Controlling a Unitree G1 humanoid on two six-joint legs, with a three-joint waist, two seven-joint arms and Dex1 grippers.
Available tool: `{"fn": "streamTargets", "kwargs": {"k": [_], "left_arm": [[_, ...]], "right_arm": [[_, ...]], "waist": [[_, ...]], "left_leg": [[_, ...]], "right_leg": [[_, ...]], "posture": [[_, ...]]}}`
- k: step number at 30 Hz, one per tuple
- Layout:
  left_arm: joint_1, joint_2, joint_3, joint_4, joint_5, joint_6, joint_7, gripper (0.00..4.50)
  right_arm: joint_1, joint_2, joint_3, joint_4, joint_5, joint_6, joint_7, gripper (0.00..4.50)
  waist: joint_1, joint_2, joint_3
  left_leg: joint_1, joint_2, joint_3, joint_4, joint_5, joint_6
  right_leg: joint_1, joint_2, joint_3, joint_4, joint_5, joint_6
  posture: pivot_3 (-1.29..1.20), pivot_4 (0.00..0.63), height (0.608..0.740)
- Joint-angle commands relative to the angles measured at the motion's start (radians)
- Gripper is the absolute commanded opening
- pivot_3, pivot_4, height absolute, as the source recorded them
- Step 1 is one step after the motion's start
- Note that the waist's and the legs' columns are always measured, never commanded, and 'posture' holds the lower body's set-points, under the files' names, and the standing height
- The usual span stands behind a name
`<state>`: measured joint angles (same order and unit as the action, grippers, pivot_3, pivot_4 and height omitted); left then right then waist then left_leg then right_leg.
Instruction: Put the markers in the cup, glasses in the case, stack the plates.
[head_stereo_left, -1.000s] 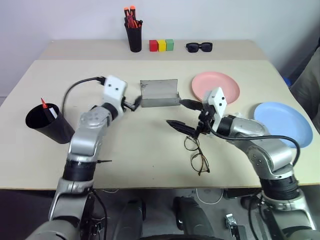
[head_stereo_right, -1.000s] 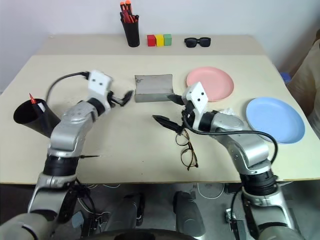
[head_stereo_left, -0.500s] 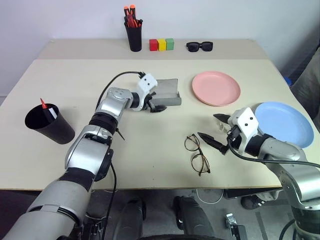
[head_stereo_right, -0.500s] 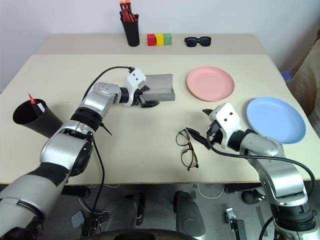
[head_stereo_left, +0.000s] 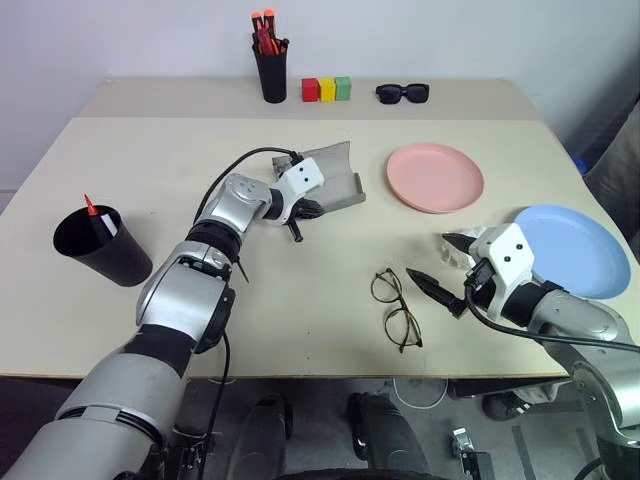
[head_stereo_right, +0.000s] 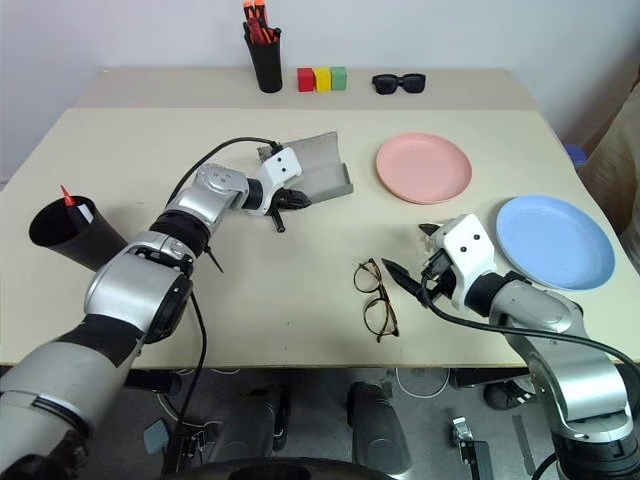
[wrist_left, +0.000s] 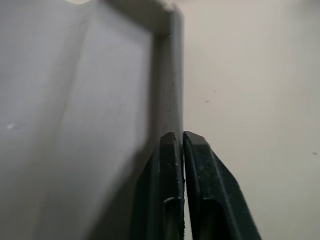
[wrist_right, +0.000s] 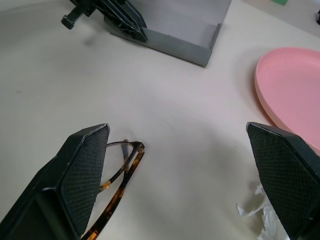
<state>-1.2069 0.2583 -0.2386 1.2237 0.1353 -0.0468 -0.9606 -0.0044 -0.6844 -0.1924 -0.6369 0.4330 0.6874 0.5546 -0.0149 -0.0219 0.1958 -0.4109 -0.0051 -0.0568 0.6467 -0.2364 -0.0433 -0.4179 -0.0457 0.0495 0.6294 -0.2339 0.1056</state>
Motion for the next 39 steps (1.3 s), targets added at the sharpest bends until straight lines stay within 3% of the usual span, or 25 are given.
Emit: {"fn": "streamTargets", "kwargs": {"k": [1,4,7,13,20,23,25,34,39], "left_arm": [[0.030,0.048,0.033,-0.090,-0.028,-0.066,-0.079,0.04],[0.157,0.138,0.024,-0.315,-0.091,-0.074,-0.326,0.04],[0.280,0.215,0.020,-0.578,-0.154,0.045,-0.462,0.04],[0.461,0.313,-0.010,-0.967,-0.183,0.263,-0.495,0.04],[0.498,0.322,-0.038,-1.052,-0.187,0.356,-0.471,0.04],[0.497,0.319,-0.039,-1.058,-0.196,0.370,-0.457,0.92],[0.502,0.314,-0.029,-1.067,-0.207,0.359,-0.442,1.84],[0.602,0.356,0.092,-1.256,-0.337,0.431,-0.360,1.84],[0.758,0.399,0.187,-1.453,-0.450,0.502,-0.310,1.84]], "right_arm": [[-0.019,-0.010,-0.018,-0.052,0.028,0.012,0.005,4.50],[-0.039,-0.019,-0.006,-0.048,0.048,0.043,0.012,4.50],[-0.057,-0.020,-0.005,-0.038,0.080,0.077,0.021,4.50],[-0.083,-0.026,0.008,-0.034,0.137,0.147,0.028,4.50],[-0.082,-0.034,0.016,-0.024,0.158,0.211,0.022,4.50],[-0.091,-0.047,0.005,-0.028,0.188,0.294,0.005,4.50],[-0.104,-0.043,-0.018,-0.021,0.235,0.363,-0.003,4.50],[-0.164,0.023,-0.097,0.014,0.415,0.607,-0.092,4.50],[-0.195,0.050,-0.077,0.056,0.432,0.694,-0.138,4.50]], "waist": [[-0.002,0.000,0.000],[-0.008,0.001,0.000],[-0.003,0.001,0.000],[0.008,0.001,0.000],[0.002,0.001,0.000],[0.001,0.001,0.000],[0.001,0.001,0.000],[0.000,0.002,0.000],[-0.003,0.002,0.000]], "left_leg": [[0.000,0.000,0.000,0.000,0.000,0.000],[0.000,0.001,0.000,-0.001,0.000,0.000],[0.001,0.002,0.001,-0.001,0.000,0.000],[0.000,0.002,0.000,0.002,0.000,0.000],[0.001,0.002,0.000,0.002,0.000,0.000],[0.001,0.002,0.000,0.002,0.000,0.000],[0.001,0.002,0.000,0.002,0.000,0.000],[0.001,0.003,0.000,0.001,0.000,0.000],[0.001,0.003,0.000,0.001,0.000,0.000]], "right_leg": [[0.000,0.000,0.000,0.000,0.000,0.000],[-0.001,0.000,0.000,0.001,0.000,0.000],[-0.001,0.000,0.001,0.001,0.000,-0.001],[0.001,-0.001,0.001,0.000,-0.002,-0.005],[0.002,0.000,0.000,0.001,-0.002,-0.005],[0.002,0.000,0.001,0.001,-0.002,-0.005],[0.002,0.000,0.000,0.001,-0.002,-0.005],[0.001,0.000,0.001,0.001,-0.002,-0.004],[0.001,0.000,0.001,0.001,-0.002,-0.004]], "posture": [[0.00,0.150,0.740],[0.00,0.150,0.740],[0.00,0.150,0.740],[0.00,0.150,0.740],[0.00,0.150,0.740],[0.00,0.150,0.740],[0.00,0.150,0.740],[0.00,0.150,0.740],[0.00,0.150,0.740]]}}
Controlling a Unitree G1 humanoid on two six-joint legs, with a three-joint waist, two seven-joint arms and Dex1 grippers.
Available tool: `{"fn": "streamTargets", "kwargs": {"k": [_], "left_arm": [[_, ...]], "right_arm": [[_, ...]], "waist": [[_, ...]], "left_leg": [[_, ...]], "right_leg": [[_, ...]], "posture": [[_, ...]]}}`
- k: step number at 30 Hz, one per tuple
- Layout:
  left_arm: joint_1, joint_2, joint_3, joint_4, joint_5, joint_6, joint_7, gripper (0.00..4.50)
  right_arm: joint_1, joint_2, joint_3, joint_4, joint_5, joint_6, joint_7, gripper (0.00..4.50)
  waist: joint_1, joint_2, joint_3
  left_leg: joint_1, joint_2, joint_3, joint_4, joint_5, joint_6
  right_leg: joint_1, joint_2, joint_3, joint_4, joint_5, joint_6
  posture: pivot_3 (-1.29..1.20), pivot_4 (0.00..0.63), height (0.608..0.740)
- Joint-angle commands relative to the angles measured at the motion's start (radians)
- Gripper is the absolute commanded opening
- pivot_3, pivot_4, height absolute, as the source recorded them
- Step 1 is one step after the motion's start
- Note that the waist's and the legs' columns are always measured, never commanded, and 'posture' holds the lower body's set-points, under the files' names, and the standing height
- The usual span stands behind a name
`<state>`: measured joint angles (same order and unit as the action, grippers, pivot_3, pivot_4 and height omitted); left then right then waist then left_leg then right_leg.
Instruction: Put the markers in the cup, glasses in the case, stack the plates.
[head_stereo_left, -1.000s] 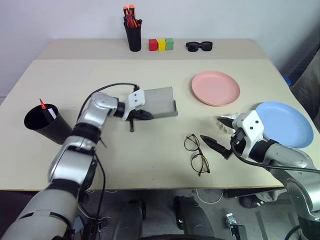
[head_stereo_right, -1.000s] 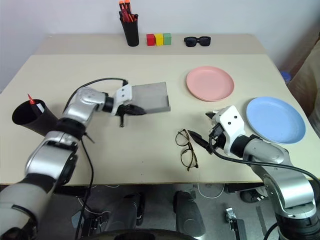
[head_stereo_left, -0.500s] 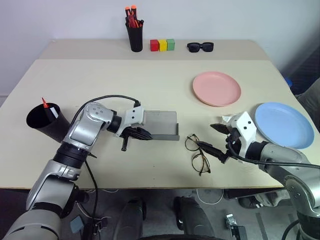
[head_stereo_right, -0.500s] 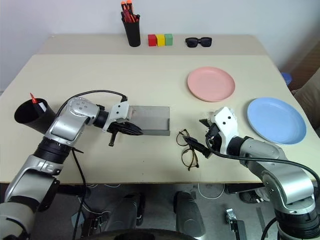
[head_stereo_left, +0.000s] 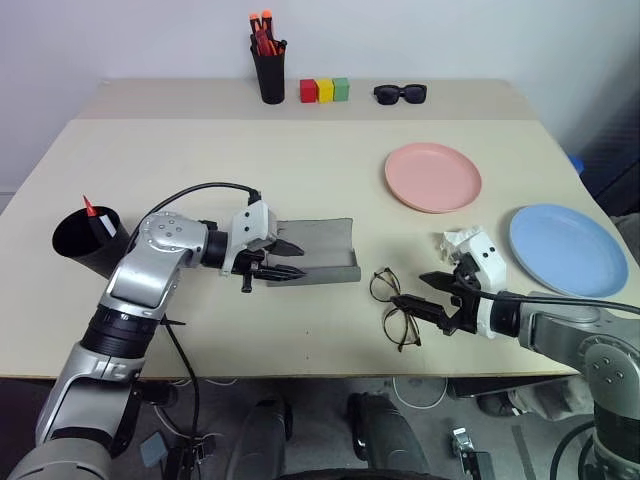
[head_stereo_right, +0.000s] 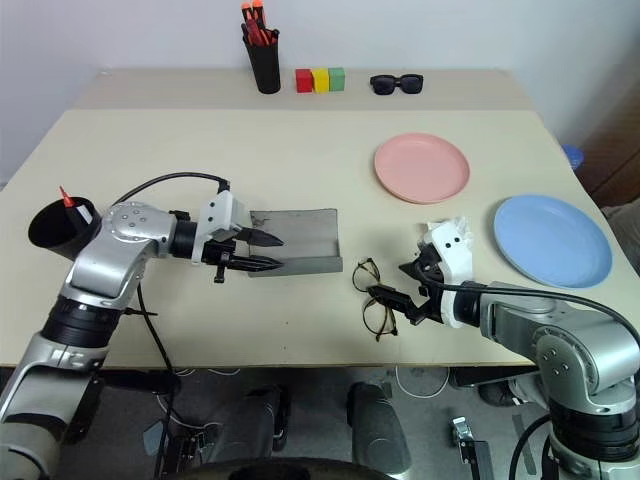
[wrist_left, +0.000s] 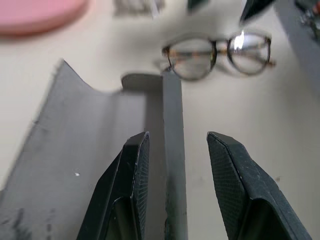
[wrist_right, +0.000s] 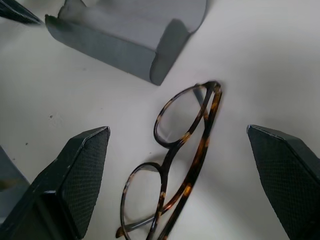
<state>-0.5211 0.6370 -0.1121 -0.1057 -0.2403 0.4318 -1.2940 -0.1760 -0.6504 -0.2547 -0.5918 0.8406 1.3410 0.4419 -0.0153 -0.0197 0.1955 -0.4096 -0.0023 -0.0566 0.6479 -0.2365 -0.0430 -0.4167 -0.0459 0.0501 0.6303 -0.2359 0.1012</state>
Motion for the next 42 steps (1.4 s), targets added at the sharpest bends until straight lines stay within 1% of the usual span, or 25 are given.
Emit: {"fn": "streamTargets", "kwargs": {"k": [1,6,10,13,14,18,19,20,21,28,31,33,36,38,40,42], "left_arm": [[0.115,0.027,0.071,-0.169,-0.095,0.026,0.031,1.84],[0.302,0.049,0.069,-0.326,-0.130,0.035,0.085,1.84],[0.359,0.037,0.055,-0.364,-0.124,0.041,0.155,1.84],[0.366,0.031,0.030,-0.364,-0.104,0.035,0.198,1.88],[0.362,0.030,0.024,-0.362,-0.103,0.034,0.206,1.88],[0.341,0.029,0.018,-0.362,-0.120,0.050,0.237,1.88],[0.338,0.031,0.018,-0.364,-0.126,0.054,0.241,1.88],[0.336,0.033,0.018,-0.367,-0.131,0.057,0.244,1.88],[0.335,0.033,0.018,-0.369,-0.135,0.061,0.248,1.88],[0.369,0.042,0.032,-0.369,-0.145,0.065,0.287,1.88],[0.405,0.043,0.068,-0.365,-0.155,0.070,0.323,1.88],[0.430,0.042,0.100,-0.359,-0.158,0.059,0.350,1.88],[0.476,0.023,0.171,-0.335,-0.168,0.052,0.403,1.88],[0.501,0.012,0.201,-0.329,-0.171,0.029,0.419,1.88],[0.535,-0.005,0.246,-0.314,-0.171,0.006,0.447,1.88],[0.546,-0.023,0.273,-0.305,-0.179,-0.005,0.468,1.88]], "right_arm": [[-0.031,0.026,-0.015,0.021,0.029,0.055,-0.035,4.50],[-0.059,0.063,-0.015,0.061,0.032,0.115,-0.065,4.50],[-0.077,0.086,-0.012,0.085,0.030,0.146,-0.080,4.50],[-0.083,0.095,-0.005,0.091,0.029,0.165,-0.083,3.68],[-0.084,0.095,-0.005,0.090,0.029,0.171,-0.083,3.24],[-0.090,0.098,-0.014,0.080,0.037,0.191,-0.081,1.15],[-0.091,0.097,-0.017,0.077,0.039,0.195,-0.080,0.53],[-0.092,0.096,-0.019,0.076,0.040,0.199,-0.079,0.11],[-0.093,0.093,-0.019,0.076,0.041,0.200,-0.078,0.05],[-0.117,0.068,-0.016,0.056,0.036,0.200,-0.082,0.05],[-0.177,0.026,0.019,0.025,0.034,0.173,-0.064,0.05],[-0.247,-0.010,0.060,0.011,0.038,0.155,-0.038,0.05],[-0.396,-0.094,0.210,-0.010,-0.013,0.035,0.060,0.05],[-0.477,-0.127,0.306,0.016,-0.067,-0.059,0.129,0.05],[-0.609,-0.099,0.459,0.137,-0.179,-0.212,0.227,0.05],[-0.685,-0.078,0.565,0.237,-0.272,-0.328,0.299,0.05]], "waist": [[-0.002,0.000,0.000],[0.002,0.000,0.000],[0.003,0.000,0.000],[0.002,0.000,0.000],[0.001,0.000,0.000],[0.000,0.000,0.000],[0.000,0.000,0.000],[0.000,0.000,0.000],[0.000,0.000,-0.001],[0.000,0.000,0.000],[-0.003,0.001,0.000],[-0.005,0.001,0.000],[-0.008,0.003,0.001],[-0.006,0.003,0.001],[-0.009,0.003,0.001],[-0.013,0.002,0.001]], "left_leg": [[0.000,0.000,0.000,0.000,0.000,0.000],[0.000,0.001,0.000,0.000,0.000,0.000],[0.000,0.000,0.001,0.000,0.000,0.000],[0.000,0.000,0.001,0.000,0.000,0.000],[0.000,0.000,0.001,0.000,0.000,0.000],[0.000,0.000,0.001,0.000,0.000,0.000],[0.000,0.000,0.001,0.000,0.000,0.000],[0.000,0.000,0.001,0.000,0.000,0.000],[0.000,0.000,0.001,0.000,0.000,0.000],[0.000,0.000,0.001,0.000,0.000,0.000],[0.000,0.000,0.002,0.000,0.000,0.000],[0.000,0.000,0.003,0.000,0.000,0.000],[0.000,0.001,0.005,-0.001,0.000,0.000],[0.000,0.002,0.004,-0.002,0.000,0.000],[0.000,0.002,0.004,-0.002,0.000,0.000],[0.000,0.002,0.006,-0.002,0.000,0.000]], "right_leg": [[0.000,0.000,0.000,0.000,0.000,0.000],[0.000,0.000,0.000,0.000,0.000,0.000],[0.000,0.000,0.000,-0.001,-0.001,-0.001],[0.000,0.000,0.000,-0.001,-0.001,-0.001],[0.000,0.000,0.000,-0.001,-0.001,-0.001],[0.000,0.000,0.000,-0.001,-0.001,-0.001],[0.000,0.000,0.000,-0.001,-0.001,-0.001],[0.000,0.000,0.000,-0.001,-0.001,-0.001],[0.000,0.000,0.000,-0.001,-0.001,-0.001],[0.000,0.000,0.000,-0.001,-0.001,-0.001],[-0.001,0.000,0.001,-0.001,-0.001,-0.001],[-0.001,0.000,0.001,-0.001,-0.001,-0.002],[-0.004,0.000,0.002,0.000,-0.001,-0.003],[-0.004,0.001,0.001,-0.001,-0.002,-0.004],[-0.004,0.001,0.001,-0.001,-0.002,-0.004],[-0.005,0.000,0.002,-0.001,-0.001,-0.004]], "posture": [[0.00,0.150,0.740],[0.00,0.150,0.740],[0.00,0.150,0.740],[0.00,0.150,0.740],[0.00,0.150,0.740],[0.00,0.150,0.740],[0.00,0.150,0.740],[0.00,0.150,0.740],[0.00,0.150,0.740],[0.00,0.150,0.740],[0.00,0.150,0.740],[0.00,0.150,0.740],[0.00,0.150,0.740],[0.00,0.150,0.740],[0.00,0.150,0.740],[0.00,0.150,0.740]]}}
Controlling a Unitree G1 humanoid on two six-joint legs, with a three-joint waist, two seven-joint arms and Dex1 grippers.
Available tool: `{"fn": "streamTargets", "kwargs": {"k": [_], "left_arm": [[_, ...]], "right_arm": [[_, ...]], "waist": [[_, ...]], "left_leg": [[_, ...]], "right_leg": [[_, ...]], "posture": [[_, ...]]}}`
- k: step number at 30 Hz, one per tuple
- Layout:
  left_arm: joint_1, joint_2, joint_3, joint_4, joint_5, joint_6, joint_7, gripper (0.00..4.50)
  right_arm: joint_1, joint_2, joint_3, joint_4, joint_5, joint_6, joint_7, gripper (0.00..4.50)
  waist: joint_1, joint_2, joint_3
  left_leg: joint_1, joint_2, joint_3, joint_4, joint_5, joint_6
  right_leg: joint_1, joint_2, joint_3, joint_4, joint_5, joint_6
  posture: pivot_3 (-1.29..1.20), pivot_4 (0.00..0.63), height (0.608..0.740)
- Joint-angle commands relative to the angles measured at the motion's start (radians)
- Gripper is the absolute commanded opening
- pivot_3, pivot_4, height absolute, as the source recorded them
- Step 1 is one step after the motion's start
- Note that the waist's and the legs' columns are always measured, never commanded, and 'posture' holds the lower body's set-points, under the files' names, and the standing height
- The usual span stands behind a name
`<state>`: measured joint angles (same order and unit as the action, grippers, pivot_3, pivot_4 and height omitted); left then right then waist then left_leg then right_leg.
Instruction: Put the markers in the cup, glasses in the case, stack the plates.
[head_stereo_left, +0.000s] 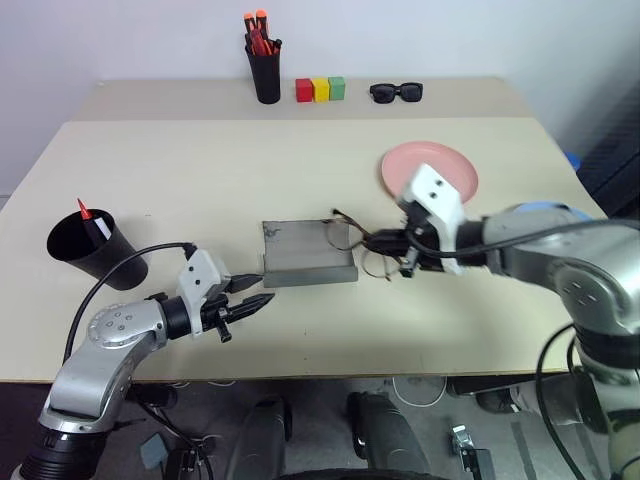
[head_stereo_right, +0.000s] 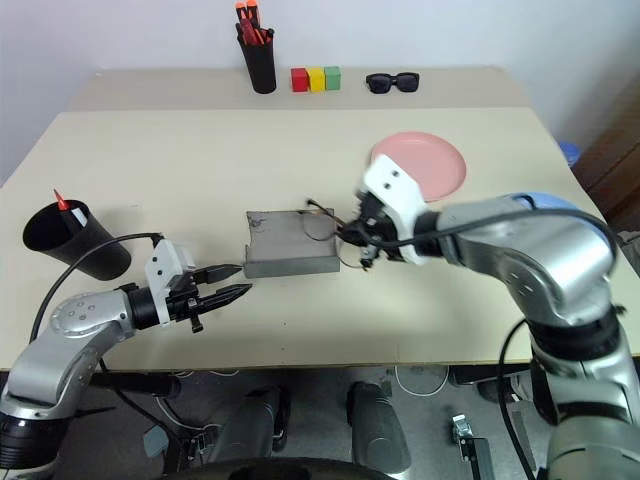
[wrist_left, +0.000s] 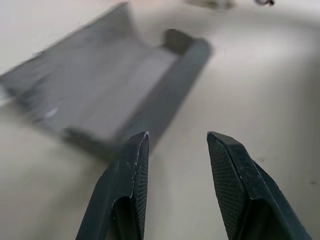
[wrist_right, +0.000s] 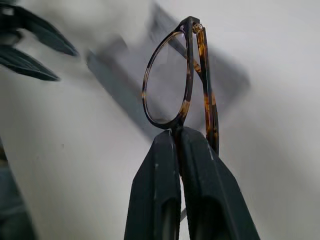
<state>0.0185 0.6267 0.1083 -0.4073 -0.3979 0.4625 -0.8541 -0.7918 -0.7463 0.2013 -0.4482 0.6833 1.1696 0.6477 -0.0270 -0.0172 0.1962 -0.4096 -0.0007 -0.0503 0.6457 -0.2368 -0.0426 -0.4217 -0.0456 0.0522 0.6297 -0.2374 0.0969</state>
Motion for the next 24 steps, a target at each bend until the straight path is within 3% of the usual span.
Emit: {"fn": "streamTargets", "kwargs": {"k": [1,4,8,18,21,24], "left_arm": [[0.013,-0.025,0.070,-0.007,-0.034,-0.030,0.047,1.88],[0.046,-0.043,0.099,-0.033,-0.054,-0.024,0.080,1.88],[0.103,-0.050,0.113,-0.090,-0.046,-0.036,0.108,1.88],[0.152,-0.066,0.132,-0.117,-0.044,-0.049,0.155,1.88],[0.128,-0.064,0.128,-0.108,-0.045,-0.042,0.165,1.88],[0.089,-0.064,0.123,-0.101,-0.051,-0.023,0.182,1.88]], "right_arm": [[-0.114,0.060,0.164,0.169,-0.158,-0.213,0.129,0.05],[-0.202,0.163,0.288,0.370,-0.274,-0.360,0.225,0.05],[-0.230,0.227,0.354,0.552,-0.383,-0.493,0.314,0.05],[-0.172,0.225,0.357,0.584,-0.472,-0.538,0.465,0.05],[-0.167,0.240,0.344,0.587,-0.484,-0.537,0.478,0.91],[-0.168,0.263,0.313,0.599,-0.494,-0.538,0.450,2.32]], "waist": [[0.000,-0.001,0.000],[-0.005,-0.001,-0.001],[-0.004,-0.001,-0.001],[-0.001,-0.001,0.000],[-0.002,-0.001,0.000],[-0.005,-0.001,0.000]], "left_leg": [[0.000,0.000,0.000,0.000,0.000,0.000],[0.000,0.000,-0.001,0.000,0.000,0.000],[-0.001,-0.001,-0.001,0.000,0.000,0.000],[-0.001,-0.001,-0.001,0.000,0.000,0.000],[-0.001,-0.001,-0.001,0.000,0.000,0.000],[-0.001,-0.001,-0.001,0.000,0.000,0.000]], "right_leg": [[0.000,0.000,0.000,0.000,0.000,0.000],[0.000,0.000,0.000,0.000,0.000,0.000],[0.000,-0.001,0.000,0.000,0.001,0.001],[-0.001,-0.001,-0.001,0.001,0.001,-0.001],[-0.001,-0.001,-0.001,0.001,0.001,-0.001],[-0.001,-0.001,-0.001,0.001,0.001,-0.001]], "posture": [[0.00,0.150,0.740],[0.00,0.150,0.740],[0.00,0.150,0.740],[0.00,0.150,0.740],[0.00,0.150,0.740],[0.00,0.150,0.740]]}}
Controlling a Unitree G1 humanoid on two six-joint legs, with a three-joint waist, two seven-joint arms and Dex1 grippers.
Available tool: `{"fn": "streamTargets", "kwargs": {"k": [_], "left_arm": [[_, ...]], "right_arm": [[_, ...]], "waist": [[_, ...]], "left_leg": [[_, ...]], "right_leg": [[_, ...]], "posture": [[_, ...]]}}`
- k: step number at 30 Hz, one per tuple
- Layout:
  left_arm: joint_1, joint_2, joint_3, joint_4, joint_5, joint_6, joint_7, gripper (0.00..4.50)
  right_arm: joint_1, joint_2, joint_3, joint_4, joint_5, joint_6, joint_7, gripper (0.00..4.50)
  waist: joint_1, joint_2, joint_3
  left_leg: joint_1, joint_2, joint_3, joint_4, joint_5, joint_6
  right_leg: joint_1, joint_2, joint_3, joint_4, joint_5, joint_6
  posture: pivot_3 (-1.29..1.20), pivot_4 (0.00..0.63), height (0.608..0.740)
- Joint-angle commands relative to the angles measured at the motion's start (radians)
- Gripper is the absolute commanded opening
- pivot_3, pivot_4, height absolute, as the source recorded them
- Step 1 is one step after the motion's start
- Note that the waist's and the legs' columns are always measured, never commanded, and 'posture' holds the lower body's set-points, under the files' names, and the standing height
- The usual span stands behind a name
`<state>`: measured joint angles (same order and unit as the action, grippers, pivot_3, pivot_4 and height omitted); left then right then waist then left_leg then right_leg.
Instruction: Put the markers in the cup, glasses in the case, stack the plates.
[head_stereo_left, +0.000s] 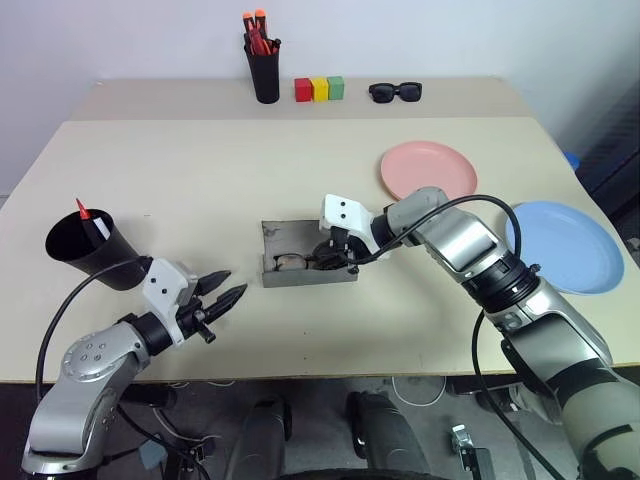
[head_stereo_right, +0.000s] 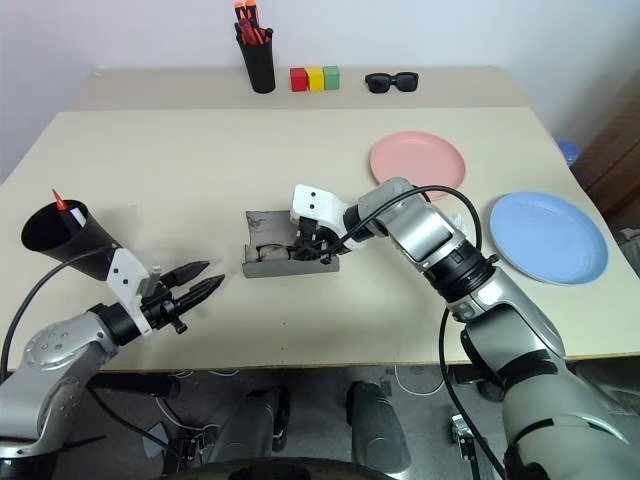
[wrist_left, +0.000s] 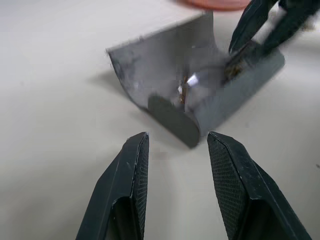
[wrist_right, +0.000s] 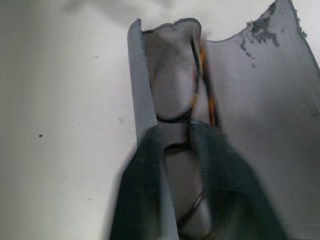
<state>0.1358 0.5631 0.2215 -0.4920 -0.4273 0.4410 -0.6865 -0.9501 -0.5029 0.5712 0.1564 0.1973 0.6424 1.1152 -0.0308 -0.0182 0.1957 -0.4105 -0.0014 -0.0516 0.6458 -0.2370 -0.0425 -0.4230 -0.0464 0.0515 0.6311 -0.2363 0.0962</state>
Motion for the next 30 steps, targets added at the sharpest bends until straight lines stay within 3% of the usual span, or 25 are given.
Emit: {"fn": "streamTargets", "kwargs": {"k": [1,2,4,7,9,10,21,26,30], "left_arm": [[-0.044,-0.002,0.010,-0.015,-0.027,0.005,0.019,1.88],[-0.064,-0.005,0.010,-0.011,-0.037,0.018,0.024,1.88],[-0.105,-0.009,0.008,0.001,-0.055,0.044,0.037,1.88],[-0.205,-0.019,-0.021,0.044,-0.068,0.094,0.064,1.12],[-0.319,-0.046,-0.052,0.102,-0.074,0.140,0.091,0.12],[-0.367,-0.055,-0.065,0.128,-0.069,0.155,0.100,0.05],[-1.026,-0.212,-0.229,0.744,0.032,0.400,0.185,0.05],[-1.187,-0.229,-0.333,1.000,0.085,0.466,0.068,0.05],[-1.232,-0.224,-0.400,1.102,0.121,0.503,-0.027,0.05]], "right_arm": [[-0.009,0.026,-0.071,-0.005,-0.009,-0.010,-0.031,2.84],[-0.007,0.028,-0.088,-0.010,-0.007,-0.009,-0.041,3.26],[0.003,0.025,-0.120,-0.032,-0.001,-0.005,-0.055,3.26],[0.054,0.001,-0.185,-0.119,0.014,0.005,-0.083,3.35],[0.120,-0.031,-0.234,-0.219,0.018,0.003,-0.106,3.35],[0.149,-0.043,-0.253,-0.263,0.022,0.011,-0.117,3.35],[0.602,-0.124,-0.509,-0.782,0.025,-0.031,-0.330,3.35],[0.776,-0.121,-0.598,-0.902,0.028,0.011,-0.424,3.35],[0.832,-0.108,-0.621,-0.935,0.030,0.032,-0.480,3.35]], "waist": [[-0.002,0.000,0.000],[-0.002,0.000,0.000],[0.000,0.000,0.000],[0.007,0.000,0.000],[0.023,0.000,0.000],[0.021,0.000,0.000],[0.009,-0.001,0.000],[0.010,-0.001,0.000],[0.010,-0.001,0.000]], "left_leg": [[0.000,0.000,0.000,0.000,0.000,0.000],[0.000,0.000,0.000,0.000,0.000,0.000],[0.000,0.000,0.000,0.000,0.000,0.000],[0.000,-0.001,0.000,0.000,0.000,0.000],[0.000,-0.001,-0.001,0.000,0.000,0.000],[0.000,-0.002,-0.003,0.001,0.000,0.000],[0.000,-0.003,-0.005,0.001,0.000,0.000],[0.001,-0.003,-0.004,0.001,0.000,0.000],[0.001,-0.003,-0.004,0.001,0.000,0.000]], "right_leg": [[0.000,0.000,0.000,0.000,0.000,0.000],[0.000,0.000,0.000,0.000,0.000,0.000],[0.000,0.000,0.000,0.000,0.000,0.000],[0.000,0.000,0.000,0.000,0.001,0.002],[0.001,0.000,-0.001,0.000,0.002,0.004],[0.002,0.000,-0.002,0.000,0.002,0.004],[0.004,0.001,-0.003,0.000,0.002,0.007],[0.003,0.001,-0.002,0.001,0.002,0.007],[0.003,0.001,-0.002,0.000,0.002,0.007]], "posture": [[0.00,0.150,0.740],[0.00,0.150,0.740],[0.00,0.150,0.740],[0.00,0.150,0.740],[0.00,0.150,0.740],[0.00,0.150,0.740],[0.00,0.150,0.740],[0.00,0.150,0.740],[0.00,0.150,0.740]]}}
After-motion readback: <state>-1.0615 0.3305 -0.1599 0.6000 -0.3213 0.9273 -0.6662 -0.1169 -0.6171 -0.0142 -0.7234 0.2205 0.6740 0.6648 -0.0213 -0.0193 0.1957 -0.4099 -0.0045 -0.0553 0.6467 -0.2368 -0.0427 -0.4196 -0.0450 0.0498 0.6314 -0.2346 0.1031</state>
